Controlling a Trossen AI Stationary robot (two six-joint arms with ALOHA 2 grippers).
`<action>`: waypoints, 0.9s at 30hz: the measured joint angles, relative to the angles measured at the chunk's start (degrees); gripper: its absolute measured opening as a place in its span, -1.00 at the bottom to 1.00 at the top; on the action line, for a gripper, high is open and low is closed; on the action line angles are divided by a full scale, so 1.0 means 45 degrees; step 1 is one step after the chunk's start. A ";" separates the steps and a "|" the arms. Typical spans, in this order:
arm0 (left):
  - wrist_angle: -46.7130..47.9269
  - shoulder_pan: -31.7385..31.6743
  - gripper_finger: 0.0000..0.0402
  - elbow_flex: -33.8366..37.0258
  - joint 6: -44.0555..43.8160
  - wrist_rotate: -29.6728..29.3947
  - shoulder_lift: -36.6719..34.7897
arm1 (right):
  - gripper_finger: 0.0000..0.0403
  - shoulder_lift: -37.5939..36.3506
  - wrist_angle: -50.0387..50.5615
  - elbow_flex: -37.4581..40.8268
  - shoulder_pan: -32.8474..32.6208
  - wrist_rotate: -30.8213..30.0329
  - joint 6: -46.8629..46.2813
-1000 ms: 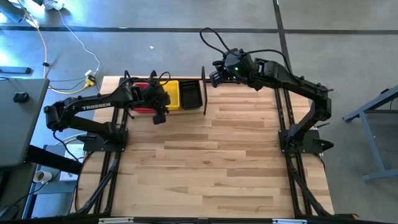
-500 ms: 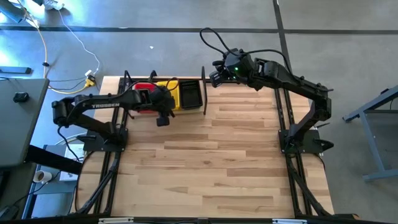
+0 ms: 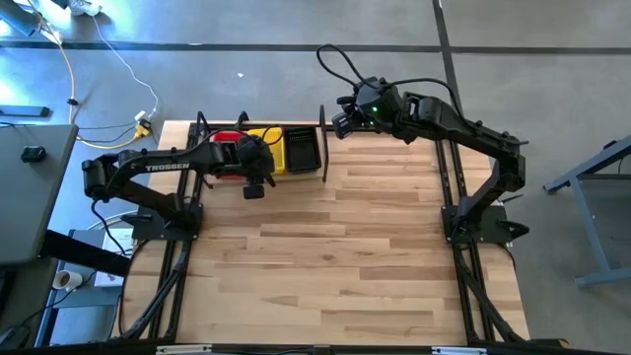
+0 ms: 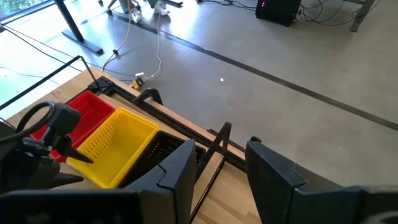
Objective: Stack baskets on shelf by color
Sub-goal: Stack the yellow bin on top of the yellow bin on the shelf
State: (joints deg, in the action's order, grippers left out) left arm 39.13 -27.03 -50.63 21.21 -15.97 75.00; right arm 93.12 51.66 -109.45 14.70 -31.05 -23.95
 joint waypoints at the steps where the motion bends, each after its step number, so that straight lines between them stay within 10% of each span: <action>1: 0.0006 0.0000 -0.25 0.0000 0.0000 -0.0086 0.0000 | -0.37 -0.0003 -0.0003 0.0002 0.0000 -0.0002 -0.0001; 27: 0.1383 0.0000 -0.62 0.0005 -0.0264 -0.0614 0.0000 | -0.37 0.0000 0.0317 0.0005 -0.0001 -0.0001 -0.0023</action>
State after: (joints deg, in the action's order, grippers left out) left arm 45.36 -27.03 -50.61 20.02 -18.74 75.00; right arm 93.12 53.08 -109.43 14.70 -31.05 -24.05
